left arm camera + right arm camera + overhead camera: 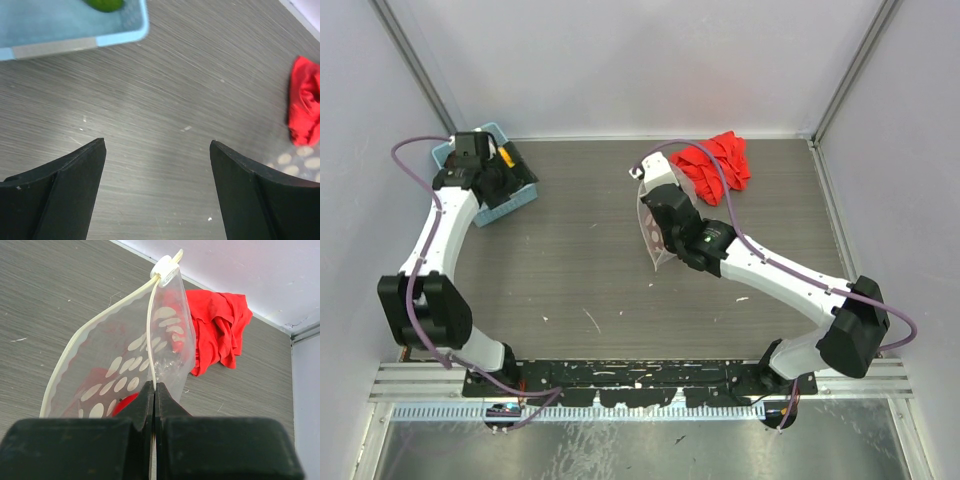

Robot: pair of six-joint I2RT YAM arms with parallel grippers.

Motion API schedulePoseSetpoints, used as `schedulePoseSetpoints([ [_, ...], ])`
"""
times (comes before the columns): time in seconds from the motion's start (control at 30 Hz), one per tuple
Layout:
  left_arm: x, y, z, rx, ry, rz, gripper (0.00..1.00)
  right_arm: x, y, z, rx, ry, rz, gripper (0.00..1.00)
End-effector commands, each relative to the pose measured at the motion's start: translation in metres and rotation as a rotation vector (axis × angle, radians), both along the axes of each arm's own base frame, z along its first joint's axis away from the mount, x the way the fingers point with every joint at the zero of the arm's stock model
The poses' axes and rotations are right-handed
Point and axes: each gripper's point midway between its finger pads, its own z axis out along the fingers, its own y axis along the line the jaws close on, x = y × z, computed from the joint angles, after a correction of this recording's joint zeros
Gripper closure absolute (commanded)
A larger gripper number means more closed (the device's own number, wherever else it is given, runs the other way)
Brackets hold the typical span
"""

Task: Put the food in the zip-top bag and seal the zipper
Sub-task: Pick up the fake fruit from the bin.

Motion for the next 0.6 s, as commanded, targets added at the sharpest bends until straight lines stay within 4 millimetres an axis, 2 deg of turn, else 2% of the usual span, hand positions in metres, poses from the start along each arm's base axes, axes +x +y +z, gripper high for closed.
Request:
schedulePoseSetpoints([
  [0.0, 0.023, 0.031, -0.002, -0.001, 0.009, 0.100, 0.14, 0.005, 0.007, 0.026, 0.064, -0.046, 0.007, 1.00],
  [0.27, 0.061, 0.082, -0.032, 0.001, 0.066, 0.276, 0.14, 0.003, 0.013, 0.027, 0.089, -0.039, 0.042, 1.00],
  [0.57, 0.103, 0.108, -0.063, 0.005, 0.093, 0.355, 0.14, 0.002, 0.018, 0.027, 0.096, -0.032, 0.069, 1.00],
])
